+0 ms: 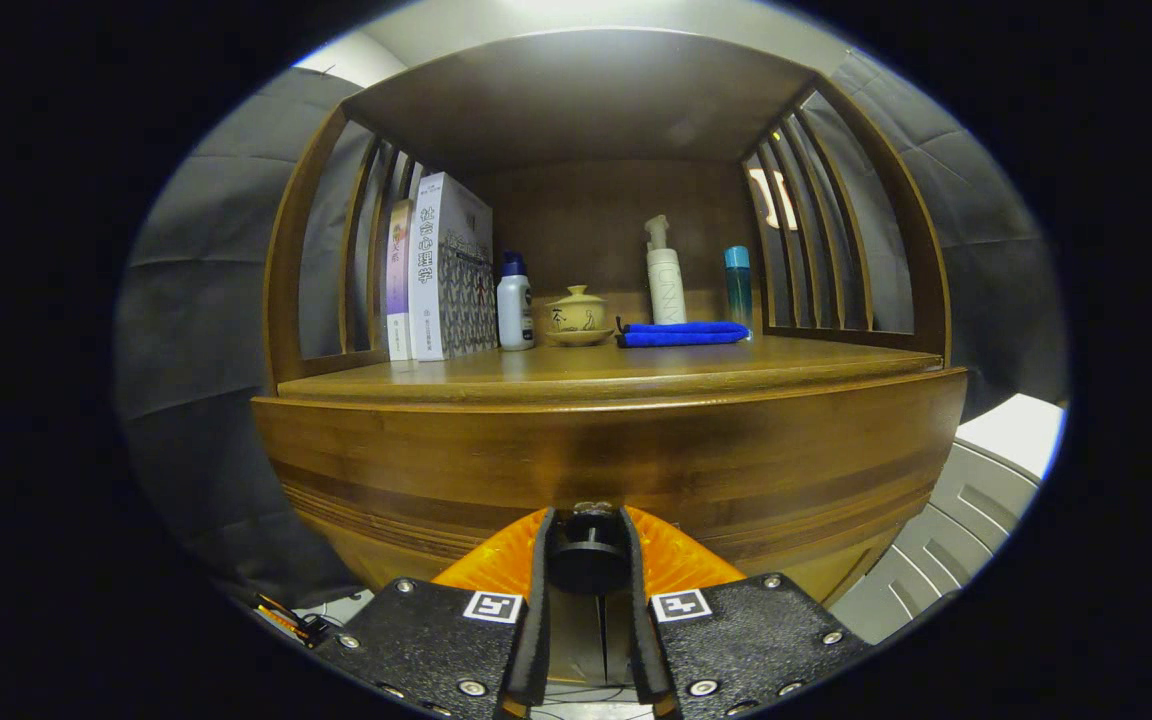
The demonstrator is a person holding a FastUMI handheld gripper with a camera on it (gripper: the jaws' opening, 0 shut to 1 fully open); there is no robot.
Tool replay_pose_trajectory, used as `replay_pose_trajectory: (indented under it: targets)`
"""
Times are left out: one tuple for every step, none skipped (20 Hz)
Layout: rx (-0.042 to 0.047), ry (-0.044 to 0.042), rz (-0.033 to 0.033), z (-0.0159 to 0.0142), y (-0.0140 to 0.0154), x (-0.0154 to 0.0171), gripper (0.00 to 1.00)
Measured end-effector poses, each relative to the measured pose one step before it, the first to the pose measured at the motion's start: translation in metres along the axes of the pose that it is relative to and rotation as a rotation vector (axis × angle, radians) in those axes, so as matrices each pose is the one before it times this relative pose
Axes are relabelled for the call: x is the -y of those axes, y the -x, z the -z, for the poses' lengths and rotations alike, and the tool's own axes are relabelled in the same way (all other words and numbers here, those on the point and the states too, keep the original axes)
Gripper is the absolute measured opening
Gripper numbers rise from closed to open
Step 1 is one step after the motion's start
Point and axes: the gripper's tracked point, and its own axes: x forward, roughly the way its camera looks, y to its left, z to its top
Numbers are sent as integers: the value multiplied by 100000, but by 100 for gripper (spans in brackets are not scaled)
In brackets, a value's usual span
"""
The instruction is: Pull open the drawer, take out the items inside it, and place them on the countertop above the cabinet.
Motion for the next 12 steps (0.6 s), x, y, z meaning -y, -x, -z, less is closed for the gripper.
replay_pose_trajectory:
  targets:
    - [16,380,1,138,339,127,33]
    - [-44,-425,-34,23,332,7,33]
    - [-67,-816,17,34,390,-23,33]
    - [-125,-452,38,45,413,-11,33]
    - [-17,-9,69,126,595,-3,33]
    - [112,82,24,23,506,20,33]
    - [29,155,-180,-4,508,-12,33]
    - [26,-151,-202,56,299,-58,33]
    - [-287,-116,-182,102,245,1,33]
    - [-309,-420,-174,115,356,-32,33]
    - [-230,-440,-133,51,195,-27,33]
    - [-100,-114,-159,33,337,-23,33]
